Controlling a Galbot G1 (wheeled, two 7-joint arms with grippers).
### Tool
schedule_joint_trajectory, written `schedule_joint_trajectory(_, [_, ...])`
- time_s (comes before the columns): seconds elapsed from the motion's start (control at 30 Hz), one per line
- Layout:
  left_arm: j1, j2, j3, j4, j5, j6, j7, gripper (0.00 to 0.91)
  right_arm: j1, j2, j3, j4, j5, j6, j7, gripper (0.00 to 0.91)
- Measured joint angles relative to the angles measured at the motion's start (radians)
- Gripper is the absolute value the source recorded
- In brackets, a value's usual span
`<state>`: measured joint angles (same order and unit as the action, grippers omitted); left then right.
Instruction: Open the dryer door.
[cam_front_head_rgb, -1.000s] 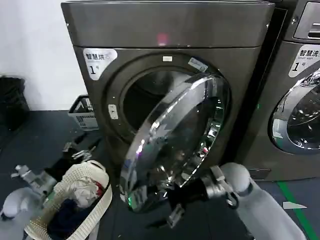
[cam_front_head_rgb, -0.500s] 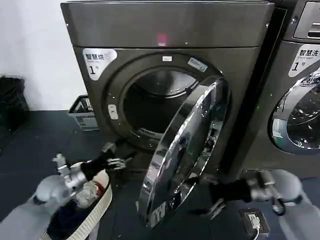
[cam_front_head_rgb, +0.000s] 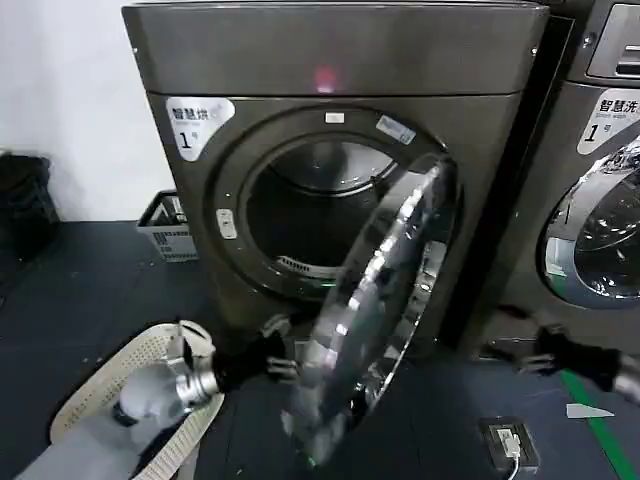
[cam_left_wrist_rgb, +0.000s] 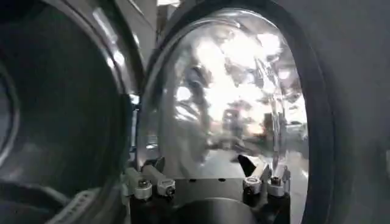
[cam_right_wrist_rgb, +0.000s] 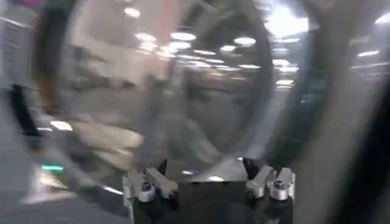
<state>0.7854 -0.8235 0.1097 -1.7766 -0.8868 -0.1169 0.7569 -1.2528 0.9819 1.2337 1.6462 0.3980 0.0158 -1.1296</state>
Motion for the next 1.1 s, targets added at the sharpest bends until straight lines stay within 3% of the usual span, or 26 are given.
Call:
schedule_joint_trajectory(0.13, [-0.03, -0.02, 0.073, -0.014, 0.007, -0.006, -0.018, 0.907, -0.037, 0.044, 0.128, 0.041, -0.044, -0.01, 0.217, 0.907])
schedule_joint_trajectory(0.3, [-0.08, -0.036, 0.175, -0.027, -0.016, -0.015, -0.047, 0.907, -0.089, 0.077, 0.282, 0.101, -0.047, -0.015, 0.444, 0.907])
schedule_joint_trajectory(0.57, [-0.214, -0.089, 0.387, 0.021, -0.054, -0.028, -0.068, 0.907, -0.169, 0.076, 0.508, 0.101, -0.089, -0.017, 0.702, 0.907])
schedule_joint_trajectory(0.63, [-0.248, -0.116, 0.422, 0.04, -0.06, -0.029, -0.077, 0.907, -0.192, 0.066, 0.563, 0.099, -0.117, -0.042, 0.752, 0.907])
schedule_joint_trajectory(1.1, [-0.407, -0.35, 0.549, 0.209, -0.036, -0.046, -0.136, 0.907, -0.294, 0.039, 0.87, 0.119, -0.208, -0.103, 0.799, 0.907])
